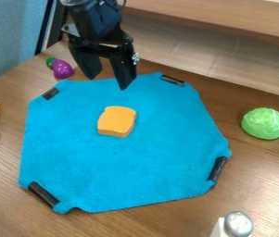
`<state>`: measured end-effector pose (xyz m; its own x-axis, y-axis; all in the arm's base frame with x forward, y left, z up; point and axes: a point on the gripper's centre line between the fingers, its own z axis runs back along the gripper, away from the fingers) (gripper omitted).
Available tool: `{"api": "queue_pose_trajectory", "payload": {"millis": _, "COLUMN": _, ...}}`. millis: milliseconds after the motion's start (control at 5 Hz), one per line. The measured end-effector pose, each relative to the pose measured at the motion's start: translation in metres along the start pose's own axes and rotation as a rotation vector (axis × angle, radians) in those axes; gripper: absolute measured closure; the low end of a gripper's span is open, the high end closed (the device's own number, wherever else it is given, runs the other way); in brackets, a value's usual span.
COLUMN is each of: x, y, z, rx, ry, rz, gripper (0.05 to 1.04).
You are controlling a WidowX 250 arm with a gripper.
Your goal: Fold the edge from bottom to bottom left
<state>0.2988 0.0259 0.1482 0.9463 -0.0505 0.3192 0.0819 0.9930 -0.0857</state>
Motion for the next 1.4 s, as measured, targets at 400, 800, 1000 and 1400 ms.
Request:
{"api": "queue_pose_trajectory", "payload": {"millis": 400, "x": 0.0, "y": -0.032, "z": -0.018, "rx": -0.051, "ry": 0.024, "rz": -0.067, "gripper": 0.083}}
{"api": "queue_pose_trajectory", "payload": {"millis": 800, "x": 0.009, "y": -0.088, "z": -0.046, "rx": -0.086, "ry": 0.054, "rz": -0.14, "gripper": 0.083}}
{"api": "queue_pose_trajectory", "payload": {"millis": 1000, "x": 0.013, "y": -0.112, "z": -0.068, "rx": -0.082, "ry": 0.091, "rz": -0.119, "gripper": 0.083}}
{"api": "queue_pose_trajectory", "payload": {"millis": 1400, "x": 0.007, "y": -0.132, "z": -0.116, "rx": -0.05, "ry": 0.17, "rz": -0.032, "gripper": 0.083}}
